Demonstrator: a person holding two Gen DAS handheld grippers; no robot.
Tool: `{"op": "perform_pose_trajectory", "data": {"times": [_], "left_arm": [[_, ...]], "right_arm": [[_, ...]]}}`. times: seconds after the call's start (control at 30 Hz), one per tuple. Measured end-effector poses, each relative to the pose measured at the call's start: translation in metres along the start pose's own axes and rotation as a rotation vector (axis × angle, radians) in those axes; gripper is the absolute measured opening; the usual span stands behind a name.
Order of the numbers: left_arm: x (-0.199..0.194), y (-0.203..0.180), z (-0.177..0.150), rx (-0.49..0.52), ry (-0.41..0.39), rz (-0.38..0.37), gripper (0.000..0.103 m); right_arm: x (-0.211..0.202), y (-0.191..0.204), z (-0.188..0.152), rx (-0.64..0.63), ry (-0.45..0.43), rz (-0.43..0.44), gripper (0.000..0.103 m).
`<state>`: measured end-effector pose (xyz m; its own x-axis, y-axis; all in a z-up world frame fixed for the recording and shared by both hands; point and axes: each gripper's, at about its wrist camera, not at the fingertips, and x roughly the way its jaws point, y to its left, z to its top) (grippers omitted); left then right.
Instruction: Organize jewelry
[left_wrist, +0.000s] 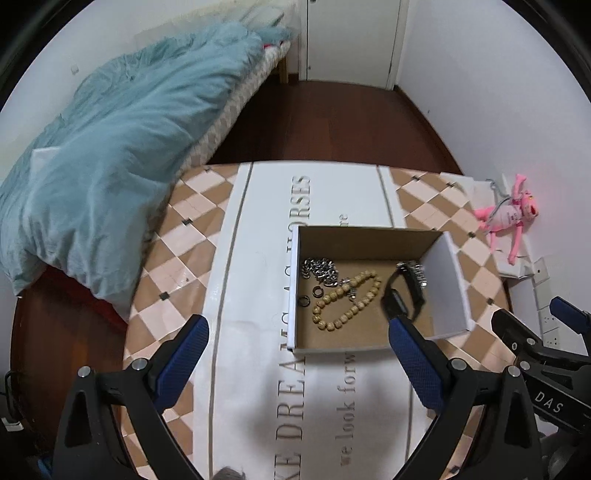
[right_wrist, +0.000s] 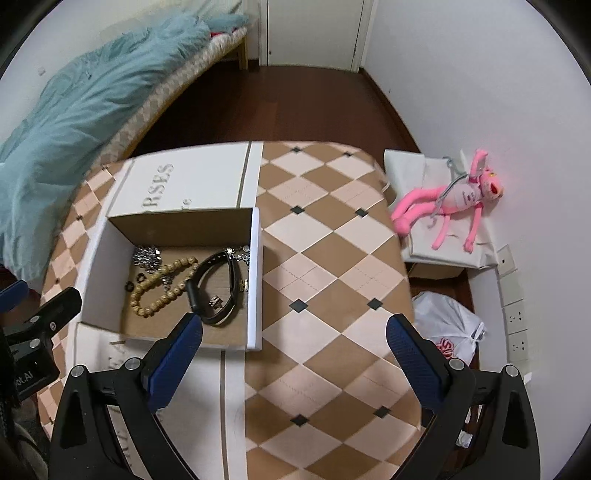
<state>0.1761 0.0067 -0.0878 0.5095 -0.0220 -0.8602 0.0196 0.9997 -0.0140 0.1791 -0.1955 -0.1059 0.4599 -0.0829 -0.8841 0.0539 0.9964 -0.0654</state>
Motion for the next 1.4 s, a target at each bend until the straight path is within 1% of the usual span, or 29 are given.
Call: {"op": "perform_pose_trajectory", "data": {"times": [0.2,0.43,0.6,0.67,0.77,0.9,1.03,1.2,1.4], "left_arm": [[-0.065,-0.002,-0.014,-0.006,-0.095,0.001,0.1],[-0.132,0.002,-0.029,-0.015,-0.194,0.01,0.1],[-0.166,0.005,-0.039,-0.019,-0.229,0.001,0.1],[-0.177,0.005,-0.043,-0.018,-0.232,-0.006,0.1],[-0.193,0.006,-0.049,-0.019,-0.25,0.004,0.1],[-0.211,0.008,-0.056,-0.025,-0.276,0.015,0.1],[-0.219,0.009,-0.058,-0.025,-0.279,0.014,0.1],[-0.222,0.009,-0.058,-0.022,-0.28,0.009,0.1],[-0.209,0.004,-0.048,-0.017,-0.24,0.008,0.1]], "right_arm": [[-0.063,-0.006,-0.017,0.01,-0.096,-0.002,0.101],[-0.148,-0.011,-0.038,0.012,-0.23,-0.013,0.101],[-0.199,-0.012,-0.053,0.012,-0.3,-0.016,0.103],[-0.211,-0.013,-0.057,0.013,-0.311,-0.01,0.103],[-0.233,-0.014,-0.065,0.015,-0.332,-0.002,0.103],[-0.253,-0.013,-0.073,0.01,-0.36,-0.005,0.103],[-0.269,-0.01,-0.081,0.002,-0.378,-0.001,0.103],[-0.274,-0.011,-0.084,0.003,-0.369,0.014,0.103],[-0.262,-0.014,-0.075,0.014,-0.338,0.018,0.103]]}}
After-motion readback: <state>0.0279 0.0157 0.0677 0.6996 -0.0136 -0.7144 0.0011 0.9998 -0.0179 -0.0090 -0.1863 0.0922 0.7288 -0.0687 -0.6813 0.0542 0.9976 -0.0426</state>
